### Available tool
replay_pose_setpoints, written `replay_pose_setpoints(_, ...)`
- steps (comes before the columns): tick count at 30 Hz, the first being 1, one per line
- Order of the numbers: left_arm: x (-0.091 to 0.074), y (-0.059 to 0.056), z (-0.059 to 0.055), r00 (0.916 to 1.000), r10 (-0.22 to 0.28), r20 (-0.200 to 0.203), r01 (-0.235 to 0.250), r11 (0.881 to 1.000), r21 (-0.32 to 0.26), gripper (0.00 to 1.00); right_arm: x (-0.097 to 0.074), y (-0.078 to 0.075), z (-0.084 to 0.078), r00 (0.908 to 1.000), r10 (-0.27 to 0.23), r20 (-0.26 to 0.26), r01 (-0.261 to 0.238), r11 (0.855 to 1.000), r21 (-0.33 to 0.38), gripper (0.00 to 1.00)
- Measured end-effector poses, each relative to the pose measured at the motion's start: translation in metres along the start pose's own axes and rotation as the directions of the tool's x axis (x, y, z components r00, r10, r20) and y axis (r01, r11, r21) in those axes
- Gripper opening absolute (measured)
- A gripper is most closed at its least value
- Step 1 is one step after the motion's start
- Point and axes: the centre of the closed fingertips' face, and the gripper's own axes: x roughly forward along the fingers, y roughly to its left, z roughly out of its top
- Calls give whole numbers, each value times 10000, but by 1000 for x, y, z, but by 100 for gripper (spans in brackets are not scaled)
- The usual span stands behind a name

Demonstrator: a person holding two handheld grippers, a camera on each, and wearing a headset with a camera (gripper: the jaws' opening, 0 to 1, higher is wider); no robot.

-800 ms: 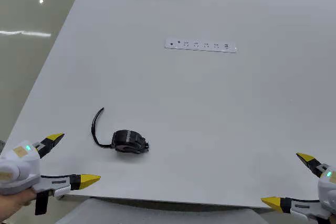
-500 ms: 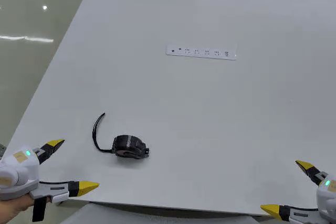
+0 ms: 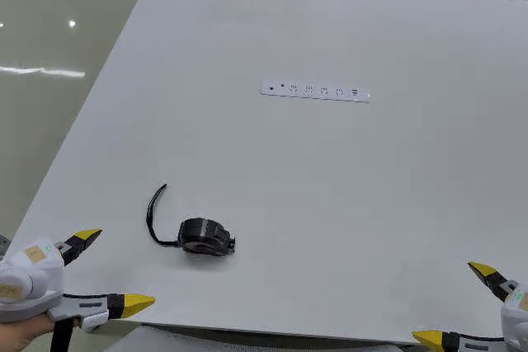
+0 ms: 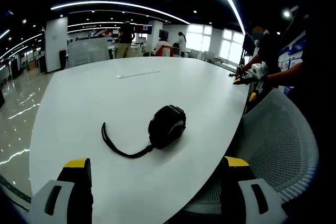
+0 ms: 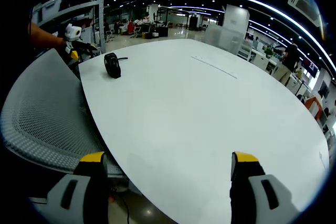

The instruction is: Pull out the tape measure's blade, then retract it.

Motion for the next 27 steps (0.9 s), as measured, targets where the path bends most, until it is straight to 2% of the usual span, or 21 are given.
replay_pose_setpoints(4, -1, 0, 3, 9999, 42, 137, -41, 10000, -76, 100, -2, -1, 0, 10000, 2, 10, -2, 10000, -8, 100)
replay_pose_setpoints(10, 0, 0, 2, 10000, 30, 84, -28, 9998, -179, 100, -3, -2, 2, 10000, -42, 70, 41, 10000, 8, 100)
replay_pose_setpoints(12, 0, 4, -3, 9996, 132, -257, -131, 9999, 45, 100, -3, -2, 2, 10000, -49, 60, 49, 10000, 11, 100)
replay_pose_setpoints(18, 1, 6, -3, 9988, -70, -490, 77, 9999, 145, 100, -5, -1, 3, 10000, -29, 93, 30, 10000, -69, 100)
replay_pose_setpoints(21, 4, 7, -2, 9976, -106, -686, 134, 9991, 402, 99, -5, -3, 4, 9999, -116, 83, 117, 9999, -124, 100)
replay_pose_setpoints(22, 4, 11, -6, 9939, 13, -1104, 86, 9960, 892, 97, -6, -6, 3, 9998, -205, -7, 205, 9997, -151, 100)
replay_pose_setpoints(24, 7, 11, -6, 9880, 18, -1543, 189, 9910, 1324, 95, -6, -7, 6, 9998, -207, 7, 207, 9996, -170, 100)
replay_pose_setpoints(27, 14, 6, 1, 9846, -274, -1724, 544, 9865, 1543, 95, -5, -5, 15, 9999, -10, 151, 15, 9994, -339, 100)
